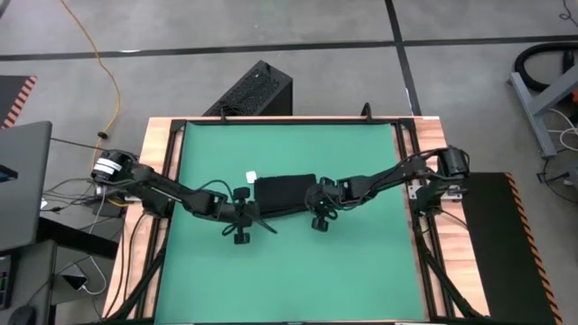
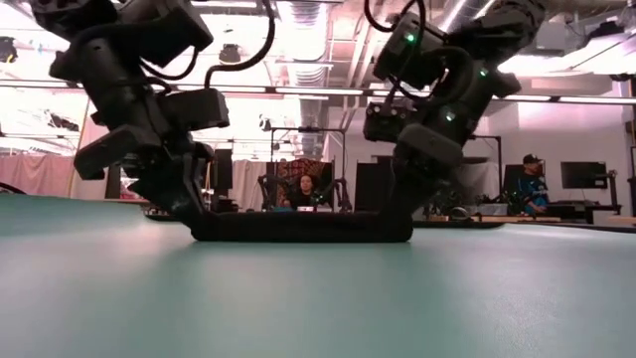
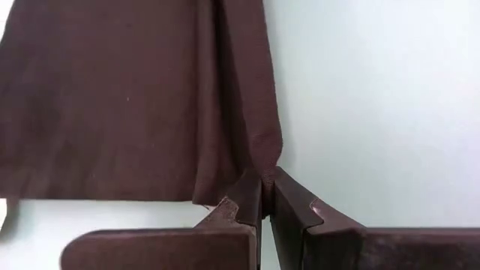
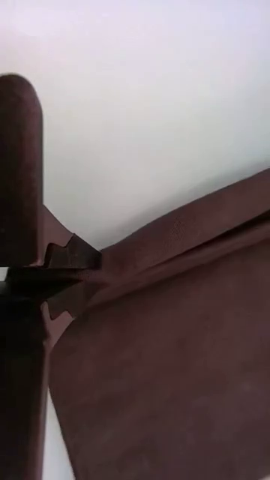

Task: Roll towel
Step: Roll the black towel

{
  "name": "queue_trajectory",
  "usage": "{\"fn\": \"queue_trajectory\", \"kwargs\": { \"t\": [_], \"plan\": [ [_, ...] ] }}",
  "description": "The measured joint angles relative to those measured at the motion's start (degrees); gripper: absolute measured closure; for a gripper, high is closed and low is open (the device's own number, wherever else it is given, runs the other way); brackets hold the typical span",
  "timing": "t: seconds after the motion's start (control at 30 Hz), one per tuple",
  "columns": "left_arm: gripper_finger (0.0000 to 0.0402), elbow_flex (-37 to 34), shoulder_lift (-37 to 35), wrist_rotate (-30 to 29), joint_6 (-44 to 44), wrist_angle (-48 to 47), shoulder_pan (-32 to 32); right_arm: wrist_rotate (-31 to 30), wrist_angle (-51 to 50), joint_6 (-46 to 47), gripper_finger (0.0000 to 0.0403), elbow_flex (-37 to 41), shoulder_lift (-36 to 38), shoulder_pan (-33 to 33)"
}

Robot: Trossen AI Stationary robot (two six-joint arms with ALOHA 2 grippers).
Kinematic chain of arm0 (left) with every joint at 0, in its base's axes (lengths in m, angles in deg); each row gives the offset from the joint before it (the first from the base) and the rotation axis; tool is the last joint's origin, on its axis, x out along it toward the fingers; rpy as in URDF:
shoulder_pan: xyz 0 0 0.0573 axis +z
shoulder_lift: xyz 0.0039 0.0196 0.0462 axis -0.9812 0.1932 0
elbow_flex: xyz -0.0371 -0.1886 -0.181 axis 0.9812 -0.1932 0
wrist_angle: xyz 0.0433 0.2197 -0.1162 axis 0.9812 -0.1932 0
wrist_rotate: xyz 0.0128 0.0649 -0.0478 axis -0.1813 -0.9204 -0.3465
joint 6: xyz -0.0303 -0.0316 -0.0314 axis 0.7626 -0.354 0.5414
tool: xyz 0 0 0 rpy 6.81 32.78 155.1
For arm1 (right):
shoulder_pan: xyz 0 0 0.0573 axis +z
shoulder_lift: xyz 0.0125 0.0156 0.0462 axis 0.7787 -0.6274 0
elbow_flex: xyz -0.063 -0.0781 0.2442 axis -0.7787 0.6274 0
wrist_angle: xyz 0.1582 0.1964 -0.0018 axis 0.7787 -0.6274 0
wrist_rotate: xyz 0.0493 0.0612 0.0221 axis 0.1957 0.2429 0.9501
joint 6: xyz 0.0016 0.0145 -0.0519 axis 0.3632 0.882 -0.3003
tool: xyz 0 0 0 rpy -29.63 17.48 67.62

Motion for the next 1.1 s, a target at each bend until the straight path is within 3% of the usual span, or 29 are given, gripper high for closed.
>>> {"fn": "queue_trajectory", "kwargs": {
  "t": [0.23, 0.4, 0.67, 0.97, 1.1],
  "plan": [
    [0.0401, 1.1, -3.5, 0.5, -3.1, -1.4, 1.7, -0.1, -8.0, 0.5, 0.0386, -4.3, 0.9, -1.1],
    [0.0401, 1.2, -6.0, 1.7, -4.2, -2.0, 4.6, 0.0, -9.3, 7.0, 0.0386, -4.7, 0.9, -3.4],
    [0.0401, 1.2, -4.0, 7.5, -6.9, -0.2, 9.3, 0.1, -9.3, 8.1, 0.0386, -4.6, 0.9, -5.7],
    [0.0401, -0.2, -2.4, 8.5, -9.7, 2.6, 14.3, 0.9, -9.0, 9.4, 0.0386, -4.7, 0.6, -8.0],
    [0.0401, 0.6, -2.8, 13.0, -9.1, 2.4, 15.5, 1.2, -9.0, 9.4, 0.0386, -4.6, 1.2, -8.0]
  ]
}}
